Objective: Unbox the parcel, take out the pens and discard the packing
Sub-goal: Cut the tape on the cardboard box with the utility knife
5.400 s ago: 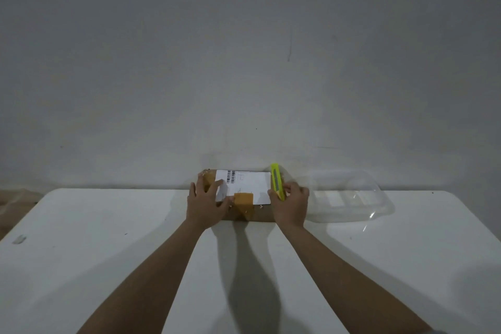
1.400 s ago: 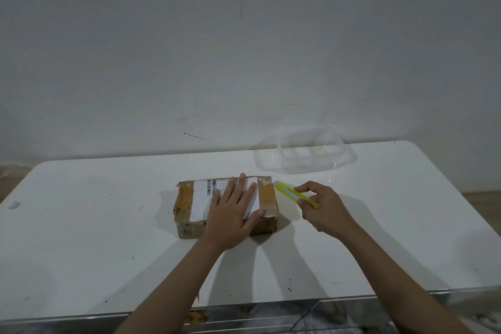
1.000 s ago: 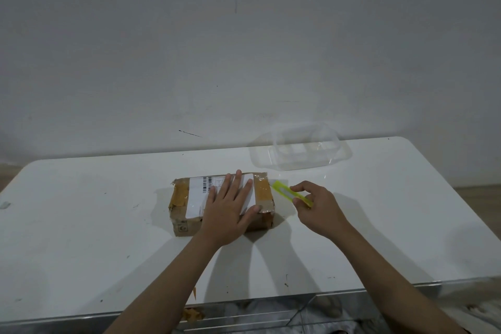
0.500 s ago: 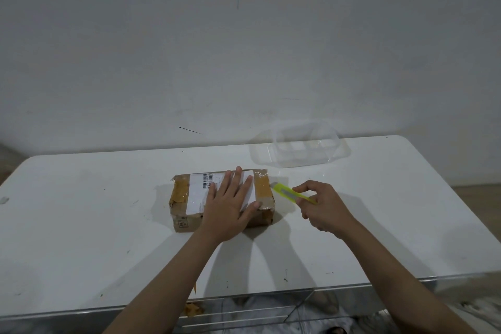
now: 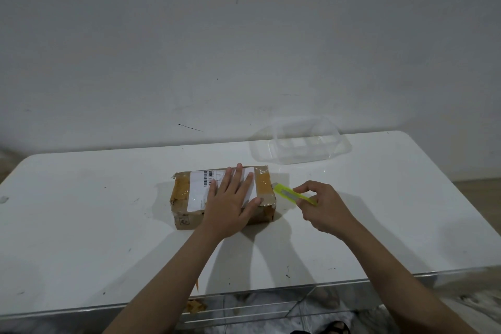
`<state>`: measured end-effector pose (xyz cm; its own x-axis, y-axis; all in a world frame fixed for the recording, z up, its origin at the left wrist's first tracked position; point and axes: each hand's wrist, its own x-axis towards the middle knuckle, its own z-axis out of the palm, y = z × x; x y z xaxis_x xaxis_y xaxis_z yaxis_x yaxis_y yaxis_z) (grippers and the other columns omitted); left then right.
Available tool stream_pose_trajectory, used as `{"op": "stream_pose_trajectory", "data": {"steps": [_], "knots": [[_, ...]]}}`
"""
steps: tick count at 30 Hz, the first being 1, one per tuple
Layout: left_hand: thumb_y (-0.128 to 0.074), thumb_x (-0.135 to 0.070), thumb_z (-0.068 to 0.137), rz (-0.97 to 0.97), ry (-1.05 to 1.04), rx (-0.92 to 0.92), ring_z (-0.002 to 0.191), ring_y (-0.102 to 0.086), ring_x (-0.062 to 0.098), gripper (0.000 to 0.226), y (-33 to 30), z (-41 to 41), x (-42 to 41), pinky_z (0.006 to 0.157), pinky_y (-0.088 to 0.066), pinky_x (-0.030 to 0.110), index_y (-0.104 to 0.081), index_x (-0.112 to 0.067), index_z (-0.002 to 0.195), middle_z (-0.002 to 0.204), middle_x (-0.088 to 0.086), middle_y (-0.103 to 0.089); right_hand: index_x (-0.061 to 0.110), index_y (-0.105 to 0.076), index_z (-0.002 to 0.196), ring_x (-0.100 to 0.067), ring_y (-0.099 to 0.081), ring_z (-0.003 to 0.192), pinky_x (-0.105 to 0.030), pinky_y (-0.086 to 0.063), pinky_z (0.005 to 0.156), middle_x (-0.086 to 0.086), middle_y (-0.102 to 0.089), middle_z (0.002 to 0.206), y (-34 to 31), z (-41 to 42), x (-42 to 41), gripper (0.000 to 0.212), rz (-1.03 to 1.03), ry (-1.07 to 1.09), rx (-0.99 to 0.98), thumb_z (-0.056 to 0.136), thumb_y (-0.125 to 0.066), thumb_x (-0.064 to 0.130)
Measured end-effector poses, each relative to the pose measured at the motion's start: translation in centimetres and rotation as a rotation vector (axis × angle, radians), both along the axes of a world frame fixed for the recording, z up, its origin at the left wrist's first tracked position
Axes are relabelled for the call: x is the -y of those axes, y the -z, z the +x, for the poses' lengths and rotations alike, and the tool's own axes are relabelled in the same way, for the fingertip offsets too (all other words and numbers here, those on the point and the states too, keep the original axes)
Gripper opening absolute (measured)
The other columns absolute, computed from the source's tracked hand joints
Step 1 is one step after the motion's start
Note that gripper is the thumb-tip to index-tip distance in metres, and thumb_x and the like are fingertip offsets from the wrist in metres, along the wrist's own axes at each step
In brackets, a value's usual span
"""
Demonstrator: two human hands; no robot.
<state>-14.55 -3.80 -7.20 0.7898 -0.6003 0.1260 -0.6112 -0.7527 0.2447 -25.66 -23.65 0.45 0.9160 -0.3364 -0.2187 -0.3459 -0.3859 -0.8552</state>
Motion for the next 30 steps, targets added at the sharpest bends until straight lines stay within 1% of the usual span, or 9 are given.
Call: {"op": "stream_pose_trajectory", "data": {"steps": [3,11,15,25,30], "knots": [[-0.002,-0.069,0.087,0.001,0.001,-0.001,0.143,0.017,0.016,0.073,0.0,0.0,0.0,0.114,-0.001,0.05,-0.006,-0.033,0.15,0.158,-0.005,0.01,0.018,-0.062,0.096,-0.009,-0.033,0.03,-0.017,-0.03,0.035,-0.007,-0.051,0.056,-0.2,-0.3,0.0,0.014,0.013,-0.007,0.0,0.088,-0.054,0.009],[-0.006,-0.067,0.089,-0.011,0.0,0.009,0.143,0.014,0.016,0.072,0.1,0.0,0.0,0.114,-0.005,0.052,-0.009,-0.031,0.15,0.159,-0.004,0.006,0.017,-0.062,0.096,-0.011,-0.031,0.032,-0.016,-0.027,0.035,-0.015,-0.05,0.058,-0.4,-0.7,-0.1,0.013,0.072,0.01,-0.006,0.089,-0.054,0.009],[-0.007,-0.066,0.089,-0.011,0.003,0.023,0.143,0.014,0.016,0.071,0.2,-0.1,0.0,0.114,-0.005,0.053,-0.011,-0.029,0.15,0.158,-0.003,0.006,0.017,-0.061,0.1,-0.014,-0.031,0.035,-0.018,-0.026,0.036,-0.014,-0.052,0.058,0.1,-1.0,-0.5,0.015,0.127,0.049,-0.011,0.09,-0.054,0.009],[-0.001,-0.069,0.087,-0.024,0.009,0.006,0.142,0.013,0.016,0.076,0.0,-0.1,0.0,0.114,-0.007,0.055,-0.012,-0.03,0.15,0.158,-0.004,0.006,0.018,-0.061,0.099,-0.012,-0.029,0.034,-0.017,-0.025,0.037,-0.013,-0.051,0.058,-0.2,-2.1,-0.2,0.013,0.17,0.032,-0.036,0.091,-0.055,0.01],[-0.005,-0.068,0.088,-0.019,0.01,0.002,0.144,0.011,0.017,0.073,0.1,0.0,0.0,0.114,-0.007,0.055,-0.012,-0.03,0.15,0.158,-0.003,0.004,0.016,-0.062,0.098,-0.012,-0.028,0.033,-0.017,-0.024,0.037,-0.013,-0.052,0.058,-0.7,-1.9,0.4,0.013,0.165,0.013,-0.046,0.09,-0.055,0.009]]}}
